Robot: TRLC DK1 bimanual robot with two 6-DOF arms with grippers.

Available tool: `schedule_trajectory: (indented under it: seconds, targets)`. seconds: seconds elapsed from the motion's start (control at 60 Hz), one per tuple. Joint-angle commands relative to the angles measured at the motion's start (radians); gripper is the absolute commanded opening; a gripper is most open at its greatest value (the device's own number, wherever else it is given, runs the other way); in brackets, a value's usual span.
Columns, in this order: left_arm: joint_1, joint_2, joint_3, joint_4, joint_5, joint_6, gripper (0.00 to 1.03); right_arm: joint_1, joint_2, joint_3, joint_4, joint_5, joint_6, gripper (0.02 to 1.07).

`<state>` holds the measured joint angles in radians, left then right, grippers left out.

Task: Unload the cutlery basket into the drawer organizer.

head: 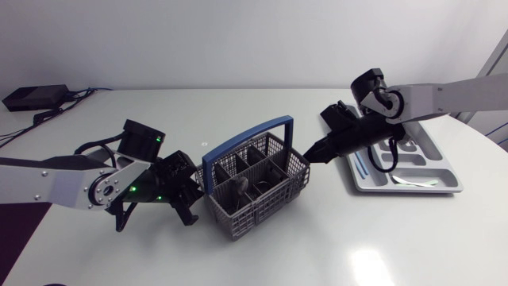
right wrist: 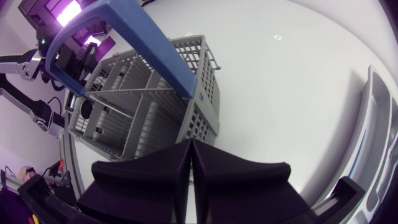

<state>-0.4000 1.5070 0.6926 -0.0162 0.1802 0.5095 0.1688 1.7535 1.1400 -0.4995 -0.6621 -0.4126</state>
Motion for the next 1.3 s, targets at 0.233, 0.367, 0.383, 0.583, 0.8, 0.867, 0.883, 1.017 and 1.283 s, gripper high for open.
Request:
schedule_trajectory:
  seconds: [0.233, 0.367, 0.383, 0.583, 0.8, 0.867, 0.883, 1.017, 1.283]
  targets:
    - [0.026, 0.127, 0.156, 0.042, 0.018, 0.006, 0.37, 0.026, -0.195, -0.200, 0.010, 0.041, 0.032, 0.08]
    - [0.021, 0.148, 0.182, 0.042, 0.019, 0.000, 0.40, 0.026, -0.216, -0.220, 0.042, 0.090, 0.054, 0.10]
    - [0.021, 0.150, 0.185, 0.042, 0.019, 0.000, 0.40, 0.024, -0.216, -0.220, 0.044, 0.096, 0.055, 0.12]
    - [0.055, 0.159, 0.199, 0.044, 0.018, -0.002, 0.57, 0.008, -0.302, -0.261, 0.092, 0.220, 0.078, 0.37]
    - [0.112, 0.022, 0.120, 0.038, 0.021, 0.000, 0.69, 0.040, -0.512, -0.295, 0.067, 0.298, 0.110, 0.39]
    - [0.115, -0.036, 0.096, 0.022, 0.024, 0.000, 0.69, 0.075, -0.566, -0.298, 0.053, 0.298, 0.115, 0.43]
    - [0.115, -0.059, 0.087, 0.013, 0.024, 0.000, 0.69, 0.087, -0.585, -0.299, 0.047, 0.298, 0.115, 0.45]
    - [0.101, -0.169, 0.048, -0.044, 0.028, 0.000, 0.70, 0.196, -0.634, -0.284, -0.031, 0.295, 0.118, 0.70]
    - [-0.085, -0.424, -0.004, -0.255, 0.028, -0.019, 0.71, 0.371, -0.578, -0.269, 0.003, 0.303, 0.170, 1.03]
